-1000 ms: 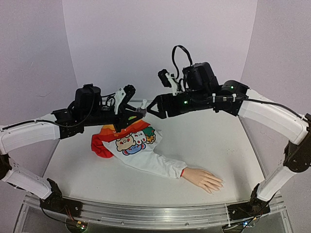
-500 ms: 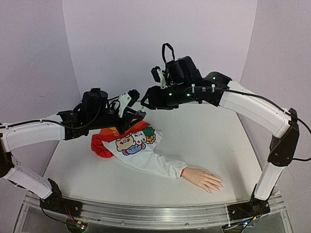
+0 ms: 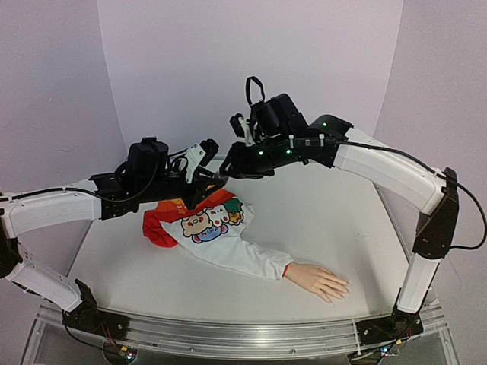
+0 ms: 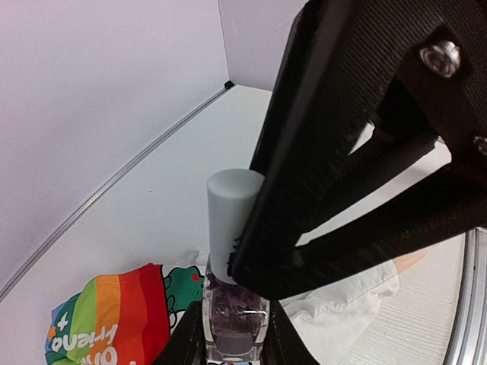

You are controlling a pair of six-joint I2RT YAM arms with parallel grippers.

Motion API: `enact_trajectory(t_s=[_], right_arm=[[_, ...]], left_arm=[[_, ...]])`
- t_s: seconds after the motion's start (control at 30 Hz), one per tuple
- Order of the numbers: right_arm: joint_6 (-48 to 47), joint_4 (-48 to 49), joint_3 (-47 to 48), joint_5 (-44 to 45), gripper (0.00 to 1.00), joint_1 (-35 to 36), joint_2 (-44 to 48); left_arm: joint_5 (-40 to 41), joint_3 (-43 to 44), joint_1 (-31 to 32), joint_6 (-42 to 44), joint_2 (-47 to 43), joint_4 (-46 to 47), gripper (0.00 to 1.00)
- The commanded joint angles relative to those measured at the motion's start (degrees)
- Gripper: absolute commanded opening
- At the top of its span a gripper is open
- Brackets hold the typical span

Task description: Paint the nails

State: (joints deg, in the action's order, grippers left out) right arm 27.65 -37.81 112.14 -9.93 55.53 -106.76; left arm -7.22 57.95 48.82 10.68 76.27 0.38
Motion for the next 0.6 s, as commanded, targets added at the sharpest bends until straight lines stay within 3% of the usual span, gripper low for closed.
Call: enact_trajectory(t_s=[0.0, 0.33, 0.57], right_arm=[[-1.01, 0.3, 2.26, -0.6, 0.21, 0.18, 0.19], [-2.03, 0.08, 3.19, -0.34, 0.32, 0.12, -0.49], [-2.38, -0.27, 3.42, 0.11, 0.27, 0.11, -0.69]], left_arm=[[-1.06, 0.92, 0.22, 0.06, -0.89, 2.79, 0.0], [-3.11, 0.13, 0.23, -0.1, -2.33, 2.9, 0.0], [-3.57, 0.22, 0.33, -0.02, -2.27, 2.65, 0.0]])
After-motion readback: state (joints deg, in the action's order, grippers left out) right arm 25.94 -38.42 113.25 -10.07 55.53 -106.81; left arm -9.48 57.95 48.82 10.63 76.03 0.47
